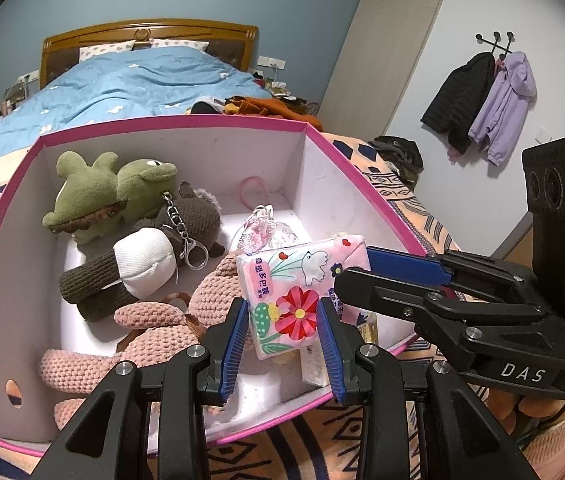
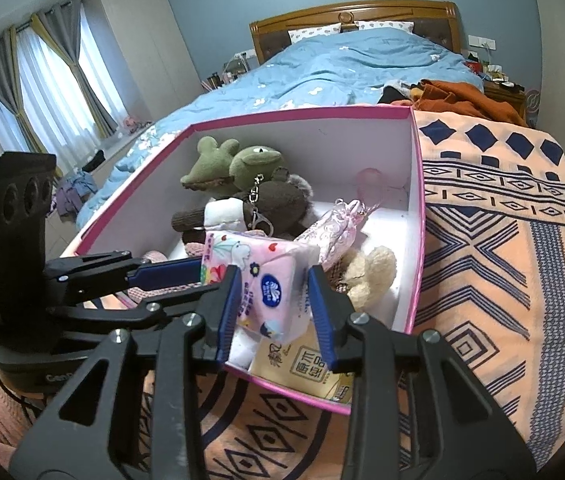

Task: Organize objects
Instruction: 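Lower the pink floral packet beside the plushes and open both grippers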

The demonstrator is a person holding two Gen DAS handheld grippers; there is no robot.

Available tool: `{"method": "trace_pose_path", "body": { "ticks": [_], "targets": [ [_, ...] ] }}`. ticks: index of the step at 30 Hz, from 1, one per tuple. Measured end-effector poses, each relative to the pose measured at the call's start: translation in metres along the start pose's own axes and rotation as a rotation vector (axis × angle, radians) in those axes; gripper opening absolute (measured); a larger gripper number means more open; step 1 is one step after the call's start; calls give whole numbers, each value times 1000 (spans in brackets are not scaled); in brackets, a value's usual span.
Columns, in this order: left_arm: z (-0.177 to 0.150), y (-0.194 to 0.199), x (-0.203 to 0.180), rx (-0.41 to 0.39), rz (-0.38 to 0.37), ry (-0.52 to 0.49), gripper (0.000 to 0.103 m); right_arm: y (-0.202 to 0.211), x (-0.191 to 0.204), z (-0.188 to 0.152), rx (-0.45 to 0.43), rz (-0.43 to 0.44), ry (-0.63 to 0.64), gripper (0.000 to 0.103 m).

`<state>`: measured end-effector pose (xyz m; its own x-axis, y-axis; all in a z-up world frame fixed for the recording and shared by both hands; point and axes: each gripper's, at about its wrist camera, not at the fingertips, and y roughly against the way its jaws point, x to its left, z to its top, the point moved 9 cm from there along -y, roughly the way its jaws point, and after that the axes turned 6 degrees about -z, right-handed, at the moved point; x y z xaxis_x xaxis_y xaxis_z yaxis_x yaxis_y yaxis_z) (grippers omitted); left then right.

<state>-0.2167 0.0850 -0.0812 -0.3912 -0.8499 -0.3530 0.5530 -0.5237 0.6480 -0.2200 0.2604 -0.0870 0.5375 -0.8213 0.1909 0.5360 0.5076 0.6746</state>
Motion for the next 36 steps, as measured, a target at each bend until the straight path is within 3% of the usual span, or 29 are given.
{"method": "trace_pose_path", "body": {
  "ticks": [14, 20, 26, 29, 31, 35, 36],
  "targets": [
    [3, -2, 7, 20, 10, 14, 36, -16, -1, 0, 67, -119, 101, 37],
    [2, 2, 11, 6, 70, -9, 50, -17, -2, 0, 71, -143, 115, 37],
    [0, 18, 9, -50, 89, -36, 67, -9, 2, -3, 46, -101, 88, 39],
    [-3, 32, 2, -92, 114, -84, 75, -2, 6, -5, 18, -81, 87, 43],
    [-4, 43, 0, -123, 141, -106, 86, 4, 9, -6, -3, -76, 87, 51],
    [-13, 68, -5, -182, 163, -132, 87, 25, 17, -9, -74, -60, 97, 63],
    [-15, 73, -6, -188, 161, -135, 87, 33, 20, -11, -96, -62, 106, 72]
  ]
}}
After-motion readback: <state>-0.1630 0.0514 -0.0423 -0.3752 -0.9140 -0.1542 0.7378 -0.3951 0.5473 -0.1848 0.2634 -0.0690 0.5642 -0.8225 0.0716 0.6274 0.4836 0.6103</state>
